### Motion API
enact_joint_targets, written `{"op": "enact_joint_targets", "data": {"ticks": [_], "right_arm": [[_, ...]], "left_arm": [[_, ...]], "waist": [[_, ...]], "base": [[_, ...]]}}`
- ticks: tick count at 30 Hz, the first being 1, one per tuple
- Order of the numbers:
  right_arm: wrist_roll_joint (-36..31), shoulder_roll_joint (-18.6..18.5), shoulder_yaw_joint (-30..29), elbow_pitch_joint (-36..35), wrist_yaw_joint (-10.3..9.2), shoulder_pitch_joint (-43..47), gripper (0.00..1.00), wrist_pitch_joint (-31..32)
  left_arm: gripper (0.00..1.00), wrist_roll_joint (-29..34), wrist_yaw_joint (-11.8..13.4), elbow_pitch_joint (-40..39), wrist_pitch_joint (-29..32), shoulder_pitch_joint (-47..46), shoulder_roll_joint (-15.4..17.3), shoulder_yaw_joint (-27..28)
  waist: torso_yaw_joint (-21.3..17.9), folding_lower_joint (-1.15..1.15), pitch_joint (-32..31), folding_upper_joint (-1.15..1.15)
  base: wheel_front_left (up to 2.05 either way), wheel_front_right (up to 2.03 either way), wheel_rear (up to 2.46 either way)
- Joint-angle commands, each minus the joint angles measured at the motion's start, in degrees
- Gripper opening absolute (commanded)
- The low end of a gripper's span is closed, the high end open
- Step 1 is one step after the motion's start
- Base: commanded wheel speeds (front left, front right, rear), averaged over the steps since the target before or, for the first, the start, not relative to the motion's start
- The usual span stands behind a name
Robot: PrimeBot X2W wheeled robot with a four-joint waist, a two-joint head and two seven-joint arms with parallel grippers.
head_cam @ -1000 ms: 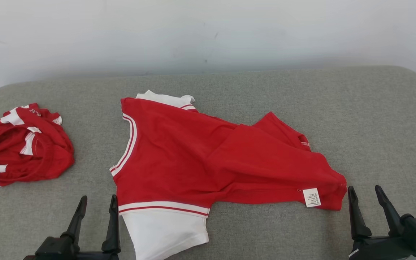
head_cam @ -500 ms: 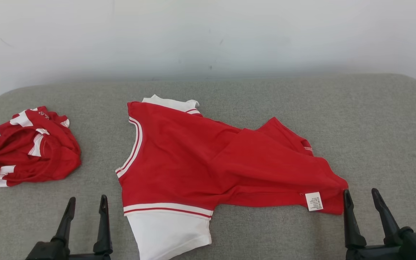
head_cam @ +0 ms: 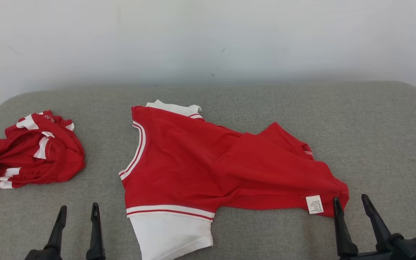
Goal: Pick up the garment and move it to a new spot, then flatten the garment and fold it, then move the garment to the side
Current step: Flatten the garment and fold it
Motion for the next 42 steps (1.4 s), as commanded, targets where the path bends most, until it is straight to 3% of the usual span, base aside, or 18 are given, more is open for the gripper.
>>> {"op": "enact_joint_targets", "data": {"ticks": [1,11,17,26,42], "right_arm": [[-0.26,-0.29,0.09,-0.12,-0.13,0.31,1.00,-0.01],[0.03,-1.53,-0.04,2.06,-0.13,-1.70,1.00,-0.01],[0.23,-4.53,-0.38,7.18,-0.13,-5.39,1.00,-0.01],[0.65,-7.49,0.30,16.11,-0.13,-10.99,1.00,-0.01],[5.38,-10.58,5.33,30.09,-0.13,-20.30,1.00,-0.01]], "left_arm": [[1.00,0.44,0.14,0.00,-0.04,0.44,-0.01,0.10],[1.00,-1.62,-1.06,2.16,-0.04,-0.14,-0.02,-2.78],[1.00,-2.48,-3.22,7.33,-0.04,-0.01,0.01,-9.04],[1.00,-5.33,-4.17,15.56,-0.05,-1.81,0.03,-14.45],[1.00,-8.57,-4.18,22.97,0.18,-4.64,0.03,-15.61]], "waist": [[0.06,0.00,0.13,0.00],[0.13,0.00,1.64,0.00],[0.00,0.00,3.53,0.00],[0.13,0.00,6.07,0.00],[0.67,0.00,9.29,0.00]], "base": [[0.00,0.00,0.00],[0.00,0.00,0.00],[0.00,0.00,0.00],[0.00,0.00,0.00],[0.00,0.00,0.00]]}}
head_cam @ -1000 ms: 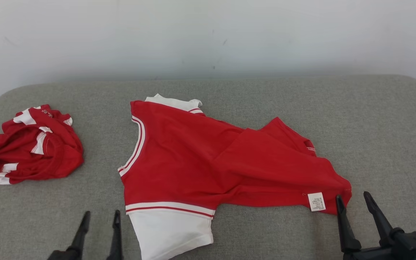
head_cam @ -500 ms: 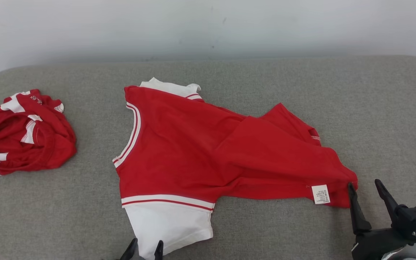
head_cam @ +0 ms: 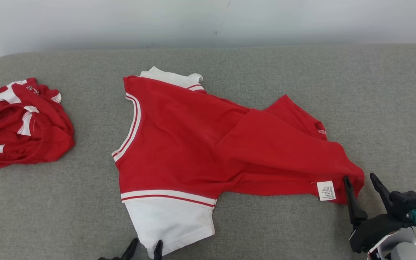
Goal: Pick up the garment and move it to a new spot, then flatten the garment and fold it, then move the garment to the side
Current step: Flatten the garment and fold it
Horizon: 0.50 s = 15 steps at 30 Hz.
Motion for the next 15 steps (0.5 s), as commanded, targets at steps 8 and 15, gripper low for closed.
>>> {"op": "enact_joint_targets", "data": {"ticks": [8,15], "right_arm": [[3.17,-0.43,1.86,0.59,-0.13,-0.90,0.00,-0.01],[4.61,0.68,2.20,-6.83,-0.13,3.75,0.00,-0.01]], "left_arm": [[0.00,-4.63,-0.93,4.13,0.79,-1.93,-0.31,-4.27],[0.00,-9.14,-1.02,-1.60,0.24,-1.65,0.04,-3.69]], "waist": [[0.06,0.00,0.38,0.00],[-0.35,0.00,-0.87,0.00]], "base": [[0.00,0.00,0.00],[0.00,0.00,0.00]]}}
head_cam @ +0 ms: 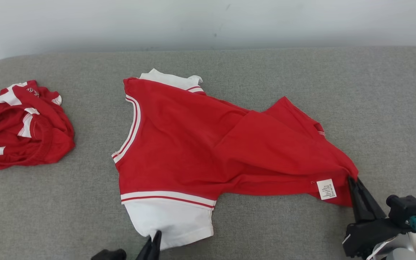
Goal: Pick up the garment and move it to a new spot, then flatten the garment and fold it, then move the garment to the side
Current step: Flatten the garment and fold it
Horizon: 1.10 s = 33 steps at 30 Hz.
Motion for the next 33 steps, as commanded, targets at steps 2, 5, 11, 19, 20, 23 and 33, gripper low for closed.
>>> {"op": "enact_joint_targets", "data": {"ticks": [2,5,11,19,20,23,33], "right_arm": [[0.37,0.67,0.74,-3.39,-0.13,2.02,0.00,0.00],[1.07,1.34,1.24,-6.13,-0.13,2.86,0.00,0.00],[4.78,2.21,3.89,-11.53,-0.13,0.18,0.00,-0.02],[9.66,1.08,5.69,-11.77,-0.13,-13.36,0.00,-0.01],[10.42,0.89,5.85,-11.40,-0.13,-15.75,0.00,-0.01],[12.68,-0.29,6.22,-9.72,-0.13,-24.33,0.00,-0.02],[23.37,-3.25,2.90,-1.20,-0.13,-57.05,0.00,6.79]], "left_arm": [[0.00,-1.46,-0.16,-3.36,-0.03,0.11,0.05,1.16],[0.00,-2.06,-0.18,-6.28,-0.03,-0.63,0.05,2.31],[0.00,-1.36,-0.22,-11.02,-0.03,-6.77,0.15,5.58],[0.00,-4.35,-0.20,-9.15,0.68,-27.59,7.25,2.15],[0.00,-5.08,-0.20,-8.63,1.14,-30.94,8.30,1.99],[0.00,-7.88,-0.21,-6.71,3.48,-41.46,10.33,2.74],[0.00,-10.33,-0.22,3.25,10.28,-78.44,14.15,1.43]], "waist": [[-0.27,0.00,-0.43,-0.01],[-0.53,0.00,-0.58,-0.01],[-1.23,0.00,-0.33,-0.01],[-2.49,0.00,5.26,-0.01],[-2.71,0.00,6.59,-0.01],[-3.65,0.00,11.36,-0.01],[-5.22,0.00,24.85,-0.01]], "base": [[0.00,0.00,0.00],[0.00,0.00,0.00],[0.00,0.00,0.00],[0.00,0.00,0.00],[0.00,0.00,0.00],[0.00,0.00,0.00],[0.00,0.00,0.00]]}}
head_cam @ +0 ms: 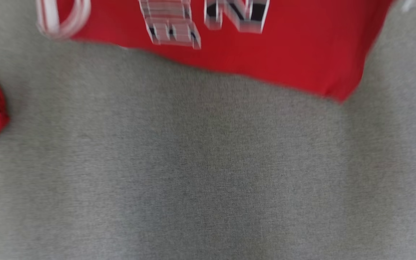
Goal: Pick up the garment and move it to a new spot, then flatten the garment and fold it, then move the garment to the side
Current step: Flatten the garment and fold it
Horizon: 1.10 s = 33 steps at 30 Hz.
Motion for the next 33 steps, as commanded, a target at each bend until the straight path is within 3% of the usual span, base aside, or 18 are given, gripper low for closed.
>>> {"op": "enact_joint_targets", "data": {"ticks": [1,8,15,33], "right_arm": [[0.81,-0.45,-0.87,1.52,-0.13,-5.26,0.00,1.54],[-1.22,-2.35,-3.00,9.77,-0.13,-25.91,0.00,6.35],[-6.66,-3.59,0.45,17.27,-0.13,-39.64,0.00,7.40],[-5.85,-2.08,5.57,28.31,-0.13,-46.61,0.00,4.64]], "left_arm": [[0.00,-0.70,0.08,2.10,0.75,-5.70,0.17,-0.35],[0.00,2.05,0.25,12.70,1.78,-27.26,-0.71,-1.79],[0.00,4.79,0.36,21.59,1.37,-42.16,-0.68,-3.54],[0.00,4.11,0.14,34.23,-2.58,-49.28,-1.34,-6.71]], "waist": [[-1.81,-0.02,8.47,-0.01],[-2.73,-0.02,11.58,-0.01],[-4.00,-0.02,12.12,-0.01],[-4.21,-0.02,14.00,-0.01]], "base": [[0.00,0.00,0.00],[0.00,0.00,0.00],[0.00,0.00,0.00],[0.00,0.00,0.00]]}}
